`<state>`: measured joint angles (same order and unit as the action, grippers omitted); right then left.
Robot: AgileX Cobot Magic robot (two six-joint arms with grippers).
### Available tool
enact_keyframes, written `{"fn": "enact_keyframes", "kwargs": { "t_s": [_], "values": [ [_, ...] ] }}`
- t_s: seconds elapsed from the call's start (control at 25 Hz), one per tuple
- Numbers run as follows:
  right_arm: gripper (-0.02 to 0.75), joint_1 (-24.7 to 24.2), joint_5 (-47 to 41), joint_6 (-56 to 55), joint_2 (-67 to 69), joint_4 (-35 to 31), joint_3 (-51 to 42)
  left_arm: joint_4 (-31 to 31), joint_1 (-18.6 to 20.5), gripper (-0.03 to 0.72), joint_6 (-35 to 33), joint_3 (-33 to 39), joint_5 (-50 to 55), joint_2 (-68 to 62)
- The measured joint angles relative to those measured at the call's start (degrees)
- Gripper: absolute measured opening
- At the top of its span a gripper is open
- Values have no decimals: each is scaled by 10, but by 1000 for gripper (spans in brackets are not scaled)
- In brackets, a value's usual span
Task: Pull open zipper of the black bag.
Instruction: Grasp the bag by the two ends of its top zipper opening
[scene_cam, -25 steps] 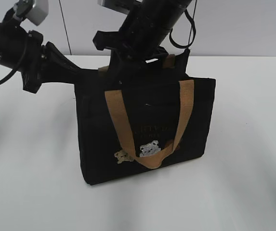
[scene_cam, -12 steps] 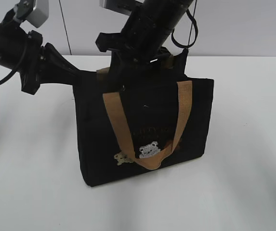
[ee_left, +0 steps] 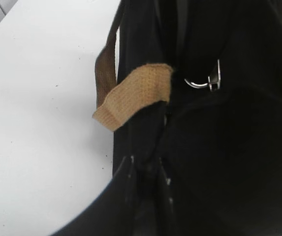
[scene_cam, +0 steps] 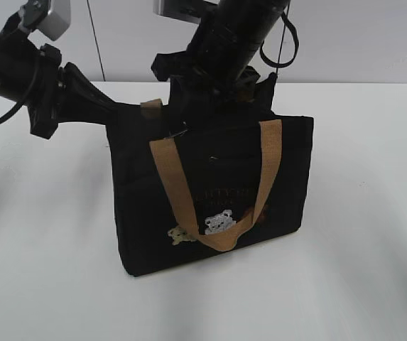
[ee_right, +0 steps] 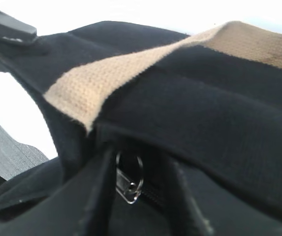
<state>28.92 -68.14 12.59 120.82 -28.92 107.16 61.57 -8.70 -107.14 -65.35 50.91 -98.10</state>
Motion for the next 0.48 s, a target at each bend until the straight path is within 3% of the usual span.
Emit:
{"fn": "enact_keyframes", "kwargs": {
  "t_s": [0.16,0.48],
  "values": [
    [316,0,-1,5,0,-2,0,0,0,52,0,0,-1,0],
    [340,0,0,14,0,-2,0,0,0,52,0,0,-1,0]
  ]
}}
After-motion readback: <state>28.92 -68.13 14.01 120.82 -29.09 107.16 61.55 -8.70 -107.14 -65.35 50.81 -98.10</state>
